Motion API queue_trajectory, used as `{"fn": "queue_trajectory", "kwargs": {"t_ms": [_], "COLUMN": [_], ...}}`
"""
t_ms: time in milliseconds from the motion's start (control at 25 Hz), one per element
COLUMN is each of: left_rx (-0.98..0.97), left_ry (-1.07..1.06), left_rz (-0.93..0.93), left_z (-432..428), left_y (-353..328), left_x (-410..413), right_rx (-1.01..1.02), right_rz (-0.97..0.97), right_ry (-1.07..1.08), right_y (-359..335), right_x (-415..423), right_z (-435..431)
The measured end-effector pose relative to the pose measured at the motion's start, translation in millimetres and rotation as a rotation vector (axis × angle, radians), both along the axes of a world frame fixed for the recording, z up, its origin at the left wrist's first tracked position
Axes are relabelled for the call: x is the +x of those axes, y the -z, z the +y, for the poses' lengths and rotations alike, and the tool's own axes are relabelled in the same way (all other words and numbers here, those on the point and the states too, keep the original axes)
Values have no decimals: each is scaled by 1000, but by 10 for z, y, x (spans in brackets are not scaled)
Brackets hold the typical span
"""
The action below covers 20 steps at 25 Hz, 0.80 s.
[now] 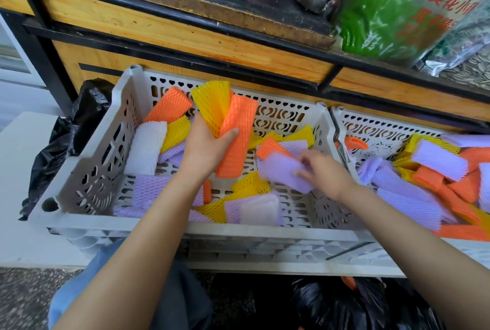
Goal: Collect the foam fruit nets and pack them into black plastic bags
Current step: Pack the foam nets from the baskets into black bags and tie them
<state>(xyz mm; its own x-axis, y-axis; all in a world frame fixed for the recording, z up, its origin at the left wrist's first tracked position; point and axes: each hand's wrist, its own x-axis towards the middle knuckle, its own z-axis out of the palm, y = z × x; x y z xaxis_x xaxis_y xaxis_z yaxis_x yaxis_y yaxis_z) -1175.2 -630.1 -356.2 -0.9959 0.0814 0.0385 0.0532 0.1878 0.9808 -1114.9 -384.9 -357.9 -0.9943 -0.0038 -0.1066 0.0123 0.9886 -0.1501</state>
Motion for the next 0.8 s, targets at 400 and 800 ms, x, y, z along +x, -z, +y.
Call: {"fn": "queue_trajectory", "kwargs": {"t_ms": [400, 800], "left_rx": [353, 230], "left_ry": [354, 117], "left_rz": [-139, -18], "left_z": [205, 12], "left_y": [-212, -145], "left_x": [308, 256], "right_rx": [-767, -449], "right_rz": [255, -413], "right_ry": [171, 13], "right_y": [-586, -86], "right_x": [145, 411], "right_z": [-771, -520]}}
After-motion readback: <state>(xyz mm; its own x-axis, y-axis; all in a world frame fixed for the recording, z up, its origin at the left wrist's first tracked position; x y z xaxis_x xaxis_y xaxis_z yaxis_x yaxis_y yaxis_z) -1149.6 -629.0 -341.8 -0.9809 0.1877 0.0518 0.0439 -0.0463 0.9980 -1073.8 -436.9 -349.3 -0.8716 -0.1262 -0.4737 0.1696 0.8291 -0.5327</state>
